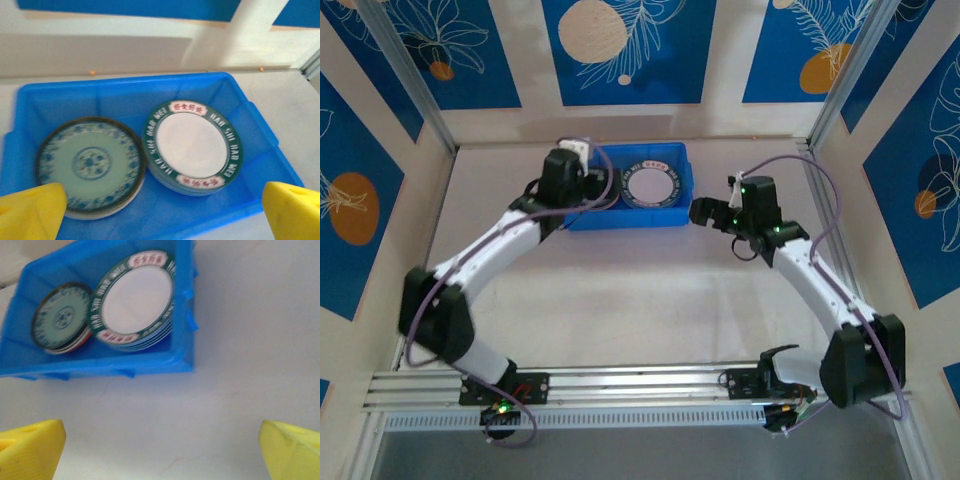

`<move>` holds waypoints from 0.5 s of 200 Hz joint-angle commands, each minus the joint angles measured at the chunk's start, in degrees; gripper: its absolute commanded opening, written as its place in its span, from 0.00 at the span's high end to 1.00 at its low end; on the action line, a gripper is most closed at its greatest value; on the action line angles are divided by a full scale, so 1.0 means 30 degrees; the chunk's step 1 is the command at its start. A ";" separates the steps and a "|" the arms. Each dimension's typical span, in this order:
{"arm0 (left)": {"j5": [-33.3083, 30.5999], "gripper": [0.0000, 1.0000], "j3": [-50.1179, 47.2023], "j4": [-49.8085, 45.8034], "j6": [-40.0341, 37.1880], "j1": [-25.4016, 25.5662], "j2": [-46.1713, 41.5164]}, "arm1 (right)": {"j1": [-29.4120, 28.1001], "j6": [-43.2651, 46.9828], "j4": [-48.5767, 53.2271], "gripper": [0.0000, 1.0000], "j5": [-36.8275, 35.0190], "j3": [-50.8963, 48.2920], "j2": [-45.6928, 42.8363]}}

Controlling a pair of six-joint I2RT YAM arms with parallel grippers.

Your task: Place the plates into the plastic bin on the countertop

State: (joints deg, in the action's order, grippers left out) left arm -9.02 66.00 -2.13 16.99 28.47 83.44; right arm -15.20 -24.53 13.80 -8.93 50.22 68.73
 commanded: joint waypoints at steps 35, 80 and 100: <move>-0.5539 0.00 -1.1128 0.6659 -0.6808 0.0013 -0.7616 | -0.0724 0.3930 -0.4990 0.01 -0.7043 -0.5089 -0.1596; -0.7872 0.00 -1.5290 0.7823 -0.6746 -0.1050 -1.1313 | -0.0619 0.4100 -0.6821 0.01 -0.7627 -0.6726 -0.3183; -0.8042 0.00 -1.6841 0.9443 -0.6662 -0.1859 -1.0837 | 0.0007 0.4759 -0.9051 0.01 -0.7065 -0.7384 -0.2475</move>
State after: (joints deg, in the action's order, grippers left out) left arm -28.91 19.94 18.41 -1.72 25.41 49.89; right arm -16.84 -13.50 -3.07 -29.15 30.35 60.14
